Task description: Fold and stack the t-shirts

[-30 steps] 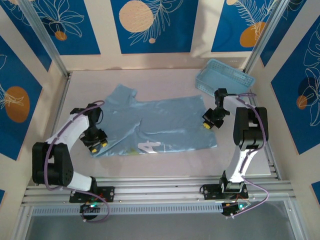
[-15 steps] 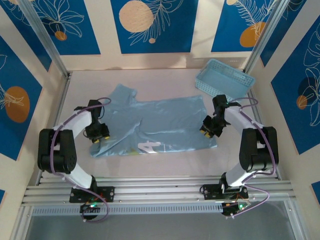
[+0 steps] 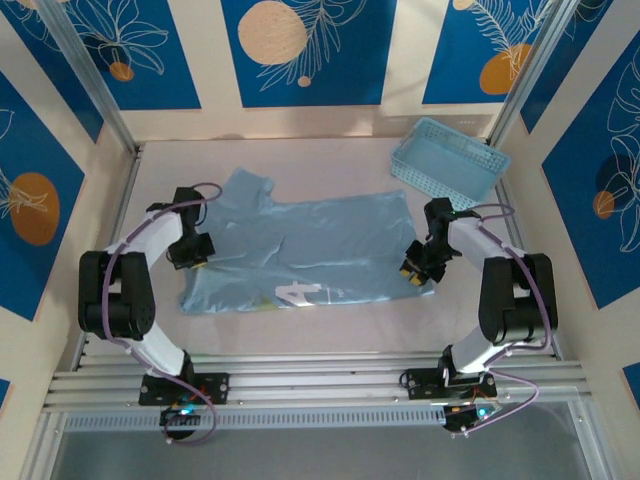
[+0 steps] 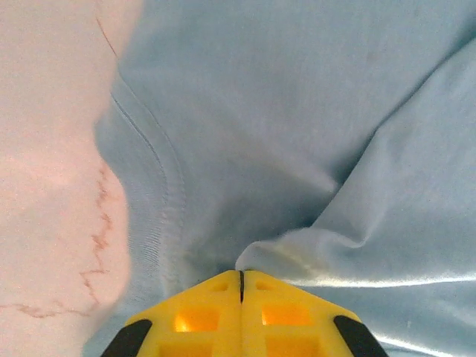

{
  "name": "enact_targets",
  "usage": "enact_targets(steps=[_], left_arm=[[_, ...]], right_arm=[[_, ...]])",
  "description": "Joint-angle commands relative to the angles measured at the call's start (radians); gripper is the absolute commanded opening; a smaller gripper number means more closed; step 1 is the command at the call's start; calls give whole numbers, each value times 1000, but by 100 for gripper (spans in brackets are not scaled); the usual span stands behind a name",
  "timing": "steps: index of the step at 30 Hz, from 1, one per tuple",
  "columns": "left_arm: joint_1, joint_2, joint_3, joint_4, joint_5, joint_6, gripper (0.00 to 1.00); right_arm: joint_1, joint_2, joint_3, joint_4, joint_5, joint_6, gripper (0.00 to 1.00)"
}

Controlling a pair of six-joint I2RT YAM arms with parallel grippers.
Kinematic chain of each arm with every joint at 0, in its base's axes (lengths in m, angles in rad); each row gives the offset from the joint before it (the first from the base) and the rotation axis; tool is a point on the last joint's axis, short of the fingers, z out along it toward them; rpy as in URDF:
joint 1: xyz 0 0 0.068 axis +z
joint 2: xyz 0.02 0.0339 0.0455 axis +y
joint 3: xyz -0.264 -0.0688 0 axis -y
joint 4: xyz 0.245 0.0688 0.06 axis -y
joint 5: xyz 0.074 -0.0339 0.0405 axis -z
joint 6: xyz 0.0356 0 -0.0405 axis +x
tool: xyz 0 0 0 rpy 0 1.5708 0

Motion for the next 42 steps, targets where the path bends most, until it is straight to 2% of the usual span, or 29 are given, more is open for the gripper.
enact_targets(steps=[1, 5, 6, 10, 12, 14, 16, 19, 21, 23, 26, 33, 37, 42], left_arm=[[15, 38, 58, -57, -76, 46, 0], [15, 120, 119, -107, -88, 68, 0], [14, 138, 131, -123, -87, 71, 4], [15, 163, 161, -209, -133, 45, 38], [15, 128, 170, -273, -208, -6, 47], [15, 55, 170, -347, -246, -86, 49], [14, -44, 128, -361, -158, -168, 48], [14, -166, -12, -283, 75, -306, 38], [14, -186, -100, -210, 193, -388, 33], [15, -161, -154, -141, 252, -437, 29], [23, -86, -155, -115, 237, -442, 26], [146, 20, -161, -177, -12, -392, 22], [198, 42, -192, -170, -34, -366, 22], [198, 32, -234, -187, -14, -382, 21]], right_arm=[[8, 28, 19, -32, 1, 9, 23], [8, 39, 36, -37, 2, 4, 23], [9, 42, 39, -39, 3, 4, 24], [6, 38, 50, -50, 21, 6, 24], [5, 29, 50, -51, 28, 9, 24], [5, 19, 49, -51, 33, 15, 24], [3, 12, 40, -44, 28, 22, 24], [3, 16, 28, -25, 5, 37, 24], [5, 29, 26, -15, -9, 48, 24], [5, 48, 27, -3, -19, 59, 24], [2, 83, 38, 1, -23, 64, 24], [-39, 198, 41, -35, 2, 121, 23], [-46, 235, 54, -61, 10, 147, 22], [-23, 238, 50, -120, 13, 168, 22]])
